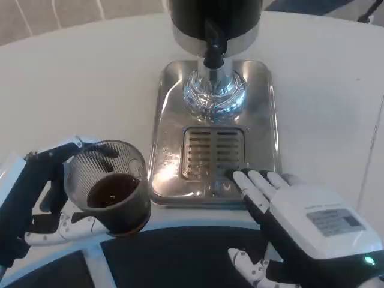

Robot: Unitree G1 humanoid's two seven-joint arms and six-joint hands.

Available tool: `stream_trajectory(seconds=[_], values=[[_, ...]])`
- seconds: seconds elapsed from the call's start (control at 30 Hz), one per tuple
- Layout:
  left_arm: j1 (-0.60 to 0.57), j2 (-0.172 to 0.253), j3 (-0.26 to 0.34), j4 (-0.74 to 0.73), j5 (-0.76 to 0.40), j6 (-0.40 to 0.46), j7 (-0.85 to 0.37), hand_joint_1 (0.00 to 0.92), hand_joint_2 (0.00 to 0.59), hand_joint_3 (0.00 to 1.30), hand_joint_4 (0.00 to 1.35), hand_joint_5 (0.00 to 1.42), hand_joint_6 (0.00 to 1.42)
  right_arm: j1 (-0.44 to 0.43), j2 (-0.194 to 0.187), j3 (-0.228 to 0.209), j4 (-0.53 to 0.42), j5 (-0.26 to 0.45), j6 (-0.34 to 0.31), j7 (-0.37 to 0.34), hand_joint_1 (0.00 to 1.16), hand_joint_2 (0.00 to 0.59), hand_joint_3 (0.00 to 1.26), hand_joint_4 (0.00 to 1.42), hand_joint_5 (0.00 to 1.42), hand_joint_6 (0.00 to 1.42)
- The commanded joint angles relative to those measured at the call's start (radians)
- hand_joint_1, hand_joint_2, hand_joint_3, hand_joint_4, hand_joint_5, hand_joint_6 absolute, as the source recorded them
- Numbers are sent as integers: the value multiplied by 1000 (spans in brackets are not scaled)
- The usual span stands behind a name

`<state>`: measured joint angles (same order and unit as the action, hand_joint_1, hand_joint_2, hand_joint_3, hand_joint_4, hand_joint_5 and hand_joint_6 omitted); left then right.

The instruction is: Grasp the cup under the faucet to collect the drink, then remove the cup.

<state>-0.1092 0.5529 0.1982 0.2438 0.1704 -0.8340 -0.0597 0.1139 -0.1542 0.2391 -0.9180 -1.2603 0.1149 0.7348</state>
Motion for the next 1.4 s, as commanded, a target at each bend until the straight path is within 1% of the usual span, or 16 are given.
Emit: stream_trajectory(seconds=[0.03,0.3,0.5,0.97,1.23,1.4], values=[[12,2,19,-25,-28,-22,-3,599,31,952,1165,1362,1424,6,9,-1,-16,-1,-17,11,190,541,0,0,0,0],[22,-3,15,-41,-27,-18,-9,605,24,952,1166,1362,1424,11,18,-1,-18,-5,-22,11,195,542,0,0,0,0],[27,-5,14,-49,-30,-15,-13,607,23,952,1166,1362,1424,31,27,1,-24,-11,-28,14,198,542,0,0,0,0],[27,-9,12,-46,-34,-14,-25,608,22,952,1166,1349,1424,34,33,-11,-30,-8,-36,20,201,542,0,0,0,0],[42,-12,12,-62,-42,-16,-32,608,22,952,1166,1349,1424,43,44,6,-40,-20,-45,25,201,542,0,0,0,0],[82,-17,17,-96,-57,-13,-42,608,21,952,1166,1348,1424,55,58,20,-51,-33,-48,30,201,542,0,0,0,0]])
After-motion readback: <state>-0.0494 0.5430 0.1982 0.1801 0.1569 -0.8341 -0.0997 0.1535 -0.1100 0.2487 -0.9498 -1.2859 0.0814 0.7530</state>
